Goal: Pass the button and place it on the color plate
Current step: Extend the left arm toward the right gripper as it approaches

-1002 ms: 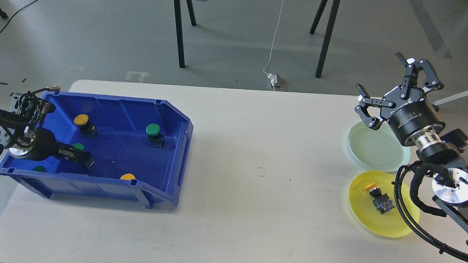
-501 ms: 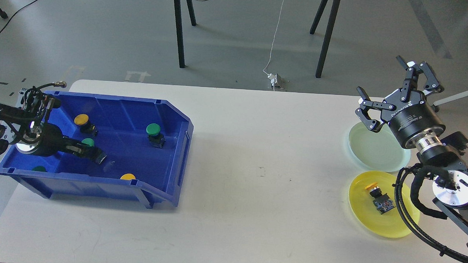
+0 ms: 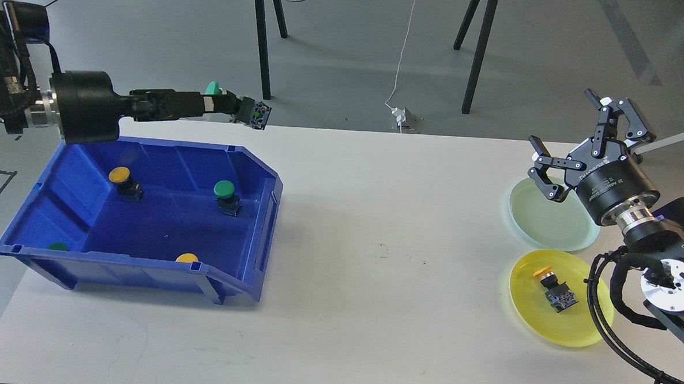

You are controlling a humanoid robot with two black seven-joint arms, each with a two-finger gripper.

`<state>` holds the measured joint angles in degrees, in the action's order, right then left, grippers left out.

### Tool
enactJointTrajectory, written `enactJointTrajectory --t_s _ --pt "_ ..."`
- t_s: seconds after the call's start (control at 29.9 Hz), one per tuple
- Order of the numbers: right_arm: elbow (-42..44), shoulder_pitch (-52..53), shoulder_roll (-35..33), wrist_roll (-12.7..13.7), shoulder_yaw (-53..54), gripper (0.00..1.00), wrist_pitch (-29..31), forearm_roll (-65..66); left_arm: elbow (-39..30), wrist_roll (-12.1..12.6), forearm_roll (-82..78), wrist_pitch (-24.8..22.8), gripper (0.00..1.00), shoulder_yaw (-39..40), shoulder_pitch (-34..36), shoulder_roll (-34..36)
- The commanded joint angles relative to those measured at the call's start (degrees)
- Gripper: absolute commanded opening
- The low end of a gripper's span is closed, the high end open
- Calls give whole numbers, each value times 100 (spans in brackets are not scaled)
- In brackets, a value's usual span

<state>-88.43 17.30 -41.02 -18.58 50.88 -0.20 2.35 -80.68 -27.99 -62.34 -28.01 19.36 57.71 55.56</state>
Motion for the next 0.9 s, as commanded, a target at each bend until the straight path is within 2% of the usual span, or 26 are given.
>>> enactJointTrajectory --t_s 0.0,0.13,0.27,0.57,0.87 --pt "-244 -200 -73 -14 -7 99 90 634 69 -1 748 1 8 -3 -75 -912" --pt "-569 -446 -73 -224 -42 99 99 1521 429 -1 969 1 8 -3 -304 -1994" --pt "-921 -535 -73 -470 -191 99 117 1927 833 -1 1057 1 8 -3 -418 -2593" --pt "-992 -52 313 -942 -886 99 556 2051 913 -1 1233 1 8 -11 -436 -2646" --pt "-799 1046 656 -942 -2028 99 433 2024 913 -1 1259 1 8 -29 -419 -2664"
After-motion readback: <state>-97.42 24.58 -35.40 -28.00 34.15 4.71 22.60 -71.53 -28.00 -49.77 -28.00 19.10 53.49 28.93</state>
